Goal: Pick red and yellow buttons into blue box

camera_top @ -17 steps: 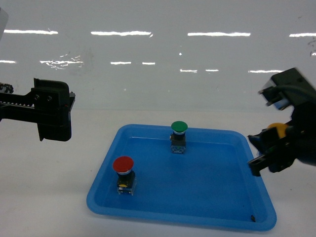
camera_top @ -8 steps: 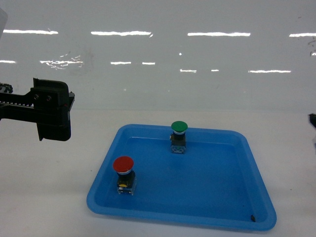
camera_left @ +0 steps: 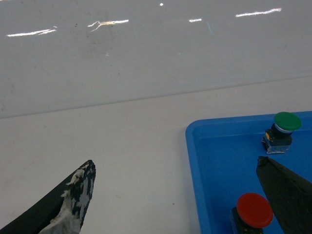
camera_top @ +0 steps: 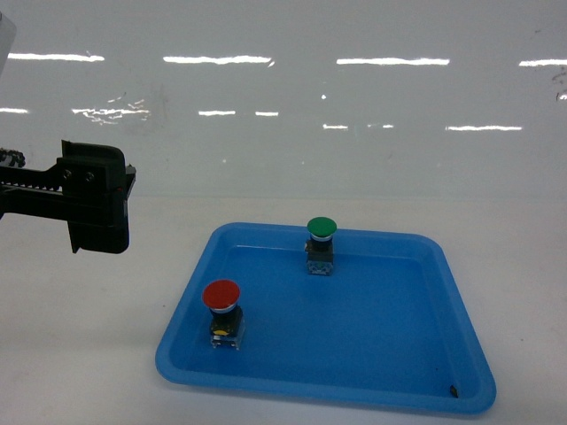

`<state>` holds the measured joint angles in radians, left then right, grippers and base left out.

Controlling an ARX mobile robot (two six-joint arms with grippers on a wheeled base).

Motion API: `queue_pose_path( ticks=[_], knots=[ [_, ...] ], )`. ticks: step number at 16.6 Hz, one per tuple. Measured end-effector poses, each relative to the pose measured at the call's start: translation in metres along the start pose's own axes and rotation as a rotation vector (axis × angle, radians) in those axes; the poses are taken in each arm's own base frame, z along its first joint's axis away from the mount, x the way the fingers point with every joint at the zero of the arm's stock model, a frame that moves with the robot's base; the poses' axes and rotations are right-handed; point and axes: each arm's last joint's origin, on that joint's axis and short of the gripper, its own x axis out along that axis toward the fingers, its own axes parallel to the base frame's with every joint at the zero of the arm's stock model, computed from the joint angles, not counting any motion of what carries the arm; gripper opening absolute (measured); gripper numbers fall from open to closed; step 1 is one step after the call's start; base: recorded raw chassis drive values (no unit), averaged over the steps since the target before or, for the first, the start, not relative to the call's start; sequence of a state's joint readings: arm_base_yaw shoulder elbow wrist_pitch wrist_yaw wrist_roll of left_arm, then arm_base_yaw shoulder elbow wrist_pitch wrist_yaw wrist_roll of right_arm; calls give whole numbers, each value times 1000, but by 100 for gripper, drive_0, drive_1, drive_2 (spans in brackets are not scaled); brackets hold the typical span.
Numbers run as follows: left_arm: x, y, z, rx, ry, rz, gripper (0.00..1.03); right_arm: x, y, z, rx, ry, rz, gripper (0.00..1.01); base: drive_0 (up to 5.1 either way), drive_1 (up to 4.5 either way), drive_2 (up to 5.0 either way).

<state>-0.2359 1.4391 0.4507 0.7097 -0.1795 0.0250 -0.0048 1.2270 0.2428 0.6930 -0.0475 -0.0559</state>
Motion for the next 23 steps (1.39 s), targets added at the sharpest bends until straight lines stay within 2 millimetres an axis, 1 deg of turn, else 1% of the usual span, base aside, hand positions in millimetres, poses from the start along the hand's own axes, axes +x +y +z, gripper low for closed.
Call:
queue_pose_path(
  ticks=[3, 6, 9, 10, 11, 13, 14, 15, 18, 23],
  knots=[
    [0, 0, 0, 0, 0, 0, 98, -7, 9, -4, -8, 8, 8, 30, 0, 0, 0],
    [0, 0, 0, 1, -2, -1, 98, -7, 9, -4, -8, 13, 6, 30, 0, 0, 0],
    [-2, -8, -1, 20, 39, -7, 98, -7, 9, -4, -8, 13, 7, 30, 0, 0, 0],
    [0, -13, 0, 26, 50, -28, 98, -7, 9, -4, -8, 12, 6, 30, 0, 0, 0],
    [5, -19, 3, 34, 70, -62, 98, -7, 9, -4, -8, 13, 6, 30, 0, 0, 0],
    [25, -32, 8, 45, 76, -79, 98, -7, 9, -4, -8, 13, 6, 30, 0, 0, 0],
    [33, -38, 5, 52, 107, -91, 98, -7, 9, -4, -8, 13, 6, 30, 0, 0, 0],
    [43, -46, -4, 70, 165, -97, 98, -7, 9, -4, -8, 13, 6, 30, 0, 0, 0],
    [60, -60, -16, 78, 270, -125, 98, -7, 9, -4, -8, 13, 6, 30, 0, 0, 0],
    [89, -76, -19, 17, 372, -176, 98, -7, 9, -4, -8, 13, 6, 30, 0, 0, 0]
  ],
)
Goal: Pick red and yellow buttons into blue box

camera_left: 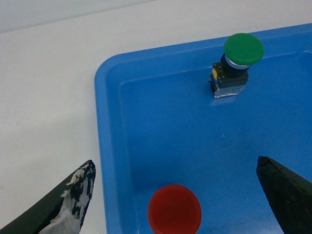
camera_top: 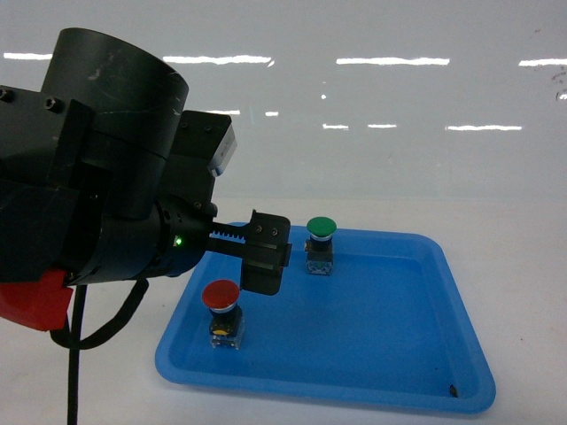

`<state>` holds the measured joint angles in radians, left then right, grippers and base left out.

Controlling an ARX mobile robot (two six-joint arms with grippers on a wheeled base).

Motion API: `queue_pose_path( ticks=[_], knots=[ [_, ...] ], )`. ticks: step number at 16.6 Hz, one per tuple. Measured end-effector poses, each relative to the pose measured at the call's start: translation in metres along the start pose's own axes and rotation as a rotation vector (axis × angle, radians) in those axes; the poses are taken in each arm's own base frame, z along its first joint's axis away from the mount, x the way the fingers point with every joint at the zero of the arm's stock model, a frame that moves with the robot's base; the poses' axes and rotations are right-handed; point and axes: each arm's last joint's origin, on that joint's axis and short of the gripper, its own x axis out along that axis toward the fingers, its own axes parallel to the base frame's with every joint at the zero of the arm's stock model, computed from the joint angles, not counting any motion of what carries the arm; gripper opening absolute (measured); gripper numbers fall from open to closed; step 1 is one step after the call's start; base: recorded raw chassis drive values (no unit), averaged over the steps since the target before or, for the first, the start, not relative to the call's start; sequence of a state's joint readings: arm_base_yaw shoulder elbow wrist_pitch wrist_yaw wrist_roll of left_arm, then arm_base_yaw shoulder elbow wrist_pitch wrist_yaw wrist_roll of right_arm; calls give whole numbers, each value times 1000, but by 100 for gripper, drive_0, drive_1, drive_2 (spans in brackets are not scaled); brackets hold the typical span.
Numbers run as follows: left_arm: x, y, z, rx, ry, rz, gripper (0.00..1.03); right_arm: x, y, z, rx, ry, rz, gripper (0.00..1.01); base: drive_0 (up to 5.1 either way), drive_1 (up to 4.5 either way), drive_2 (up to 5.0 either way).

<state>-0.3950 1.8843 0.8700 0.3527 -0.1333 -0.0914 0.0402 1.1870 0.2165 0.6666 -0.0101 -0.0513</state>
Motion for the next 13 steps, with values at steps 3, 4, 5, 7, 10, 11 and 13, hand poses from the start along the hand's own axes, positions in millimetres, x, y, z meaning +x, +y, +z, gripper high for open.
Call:
queue_pose_path(
  ticks=[3, 4, 5, 7, 10, 11, 13],
  knots=[
    [11, 0, -7, -59, 41, -7, 98, 0, 0, 0, 0, 0, 0, 30, 0, 0, 0],
    [14, 3, -11, -72, 56, -7, 98, 0, 0, 0, 0, 0, 0, 30, 0, 0, 0],
    [17, 5, -14, -97, 69, -5, 98, 0, 0, 0, 0, 0, 0, 30, 0, 0, 0],
    [21, 5, -18, -128, 79, -20, 98, 0, 0, 0, 0, 0, 0, 30, 0, 0, 0],
    [23, -2, -22, -164, 91, -58, 98, 0, 0, 0, 0, 0, 0, 30, 0, 0, 0],
    [24, -6, -24, -173, 98, -82, 98, 0, 0, 0, 0, 0, 0, 30, 0, 0, 0],
    [27, -11, -29, -183, 114, -99, 98, 0, 0, 0, 0, 0, 0, 30, 0, 0, 0]
  ],
)
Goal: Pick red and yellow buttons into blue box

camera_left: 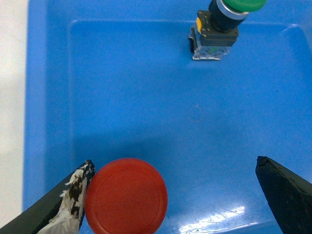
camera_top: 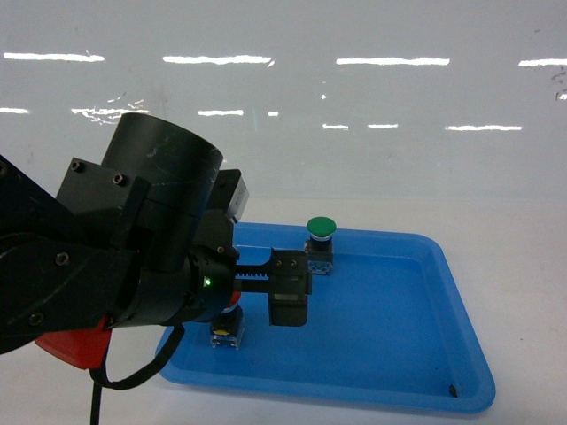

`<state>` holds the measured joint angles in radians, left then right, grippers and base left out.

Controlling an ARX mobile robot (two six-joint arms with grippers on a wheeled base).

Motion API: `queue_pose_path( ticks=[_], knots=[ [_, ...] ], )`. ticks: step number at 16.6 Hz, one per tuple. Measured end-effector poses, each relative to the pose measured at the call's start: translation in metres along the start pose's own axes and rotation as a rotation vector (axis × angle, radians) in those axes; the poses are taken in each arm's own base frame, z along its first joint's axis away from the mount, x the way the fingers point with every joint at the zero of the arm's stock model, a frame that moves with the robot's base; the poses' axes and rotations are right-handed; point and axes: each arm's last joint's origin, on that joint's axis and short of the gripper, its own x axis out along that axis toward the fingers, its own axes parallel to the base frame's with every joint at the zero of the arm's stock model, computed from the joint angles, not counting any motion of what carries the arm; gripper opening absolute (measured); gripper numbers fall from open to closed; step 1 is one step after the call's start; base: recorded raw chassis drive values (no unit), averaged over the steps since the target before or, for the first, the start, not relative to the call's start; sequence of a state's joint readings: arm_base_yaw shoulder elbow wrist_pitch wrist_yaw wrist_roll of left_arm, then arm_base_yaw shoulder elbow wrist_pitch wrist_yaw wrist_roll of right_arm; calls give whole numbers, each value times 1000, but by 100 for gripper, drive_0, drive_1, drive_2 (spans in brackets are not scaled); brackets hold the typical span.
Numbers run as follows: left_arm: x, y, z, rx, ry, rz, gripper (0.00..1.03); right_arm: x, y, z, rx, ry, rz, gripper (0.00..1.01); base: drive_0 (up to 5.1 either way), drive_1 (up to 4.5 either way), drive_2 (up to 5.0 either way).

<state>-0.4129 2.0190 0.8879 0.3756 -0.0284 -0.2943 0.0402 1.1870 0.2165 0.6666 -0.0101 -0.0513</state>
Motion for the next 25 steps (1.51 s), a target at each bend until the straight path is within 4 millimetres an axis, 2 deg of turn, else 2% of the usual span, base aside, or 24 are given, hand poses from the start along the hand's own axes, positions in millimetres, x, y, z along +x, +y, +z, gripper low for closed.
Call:
queue_pose_path(
  ticks=[4, 8, 9, 16, 22, 25],
  knots=[
    [10, 6, -15, -19, 27, 13, 98, 0, 0, 0, 0, 0, 0, 30, 0, 0, 0],
    [14, 13, -20, -33, 14, 25, 98, 0, 0, 0, 0, 0, 0, 30, 0, 0, 0],
    [14, 14, -19, -36, 7, 23, 94, 0, 0, 0, 0, 0, 0, 30, 0, 0, 0],
    [20, 22, -33, -47, 9, 35, 27, 0, 0, 0, 0, 0, 0, 30, 0, 0, 0],
    [20, 22, -34, -39, -15, 70, 24, 0, 0, 0, 0, 0, 0, 30, 0, 0, 0],
    [6, 21, -20, -45, -77, 85, 24, 0, 0, 0, 0, 1, 0, 30, 0, 0, 0]
  ],
)
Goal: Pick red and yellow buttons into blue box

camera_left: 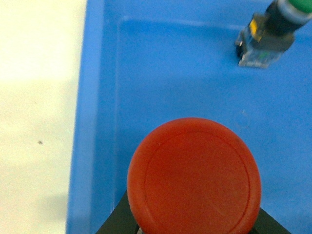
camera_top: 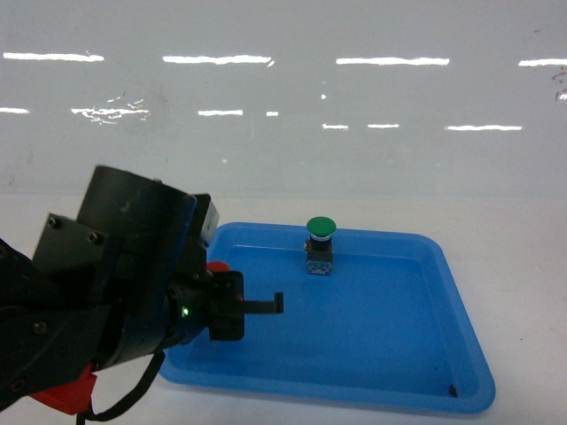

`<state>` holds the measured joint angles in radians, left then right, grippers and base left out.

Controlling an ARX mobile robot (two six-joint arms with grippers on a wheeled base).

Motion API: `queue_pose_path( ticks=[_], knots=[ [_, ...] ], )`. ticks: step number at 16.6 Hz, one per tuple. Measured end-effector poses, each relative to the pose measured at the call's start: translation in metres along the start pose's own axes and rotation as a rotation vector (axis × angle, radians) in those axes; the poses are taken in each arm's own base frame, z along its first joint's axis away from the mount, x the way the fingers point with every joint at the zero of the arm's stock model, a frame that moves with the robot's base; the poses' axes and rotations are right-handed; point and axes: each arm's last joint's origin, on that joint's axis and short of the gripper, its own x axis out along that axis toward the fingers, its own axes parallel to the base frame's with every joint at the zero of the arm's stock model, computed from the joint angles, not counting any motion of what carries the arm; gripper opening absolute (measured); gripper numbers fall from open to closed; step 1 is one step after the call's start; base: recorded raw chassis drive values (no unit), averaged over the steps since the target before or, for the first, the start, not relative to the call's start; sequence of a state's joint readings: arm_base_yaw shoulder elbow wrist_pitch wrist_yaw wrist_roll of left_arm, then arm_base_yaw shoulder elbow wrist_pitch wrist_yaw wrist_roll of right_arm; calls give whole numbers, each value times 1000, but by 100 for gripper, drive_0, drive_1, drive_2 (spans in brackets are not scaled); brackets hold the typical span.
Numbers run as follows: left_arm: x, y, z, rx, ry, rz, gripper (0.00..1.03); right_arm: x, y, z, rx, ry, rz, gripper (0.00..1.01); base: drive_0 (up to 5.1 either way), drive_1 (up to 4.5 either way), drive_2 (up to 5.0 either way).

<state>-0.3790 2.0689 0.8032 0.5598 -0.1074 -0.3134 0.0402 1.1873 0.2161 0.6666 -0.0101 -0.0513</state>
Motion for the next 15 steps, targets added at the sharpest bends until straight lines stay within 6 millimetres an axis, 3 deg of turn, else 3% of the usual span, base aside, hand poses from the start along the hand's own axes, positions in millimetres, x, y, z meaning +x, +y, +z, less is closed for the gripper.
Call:
queue_pose_path(
  ticks=[4, 8, 10, 13, 15],
  knots=[
    [-38, 10, 39, -37, -205, 61, 24, 0, 0, 0, 0, 0, 0, 30, 0, 0, 0],
    [-73, 29, 52, -27, -359, 166, 24, 0, 0, 0, 0, 0, 0, 30, 0, 0, 0],
    [-100, 41, 62, -47, -480, 178, 24, 0, 0, 0, 0, 0, 0, 30, 0, 0, 0],
    [-138, 63, 51, -86, -541, 265, 24, 0, 0, 0, 0, 0, 0, 30, 0, 0, 0],
    [-156, 61, 36, -72, -550, 258, 24, 0, 0, 0, 0, 0, 0, 30, 0, 0, 0]
  ],
)
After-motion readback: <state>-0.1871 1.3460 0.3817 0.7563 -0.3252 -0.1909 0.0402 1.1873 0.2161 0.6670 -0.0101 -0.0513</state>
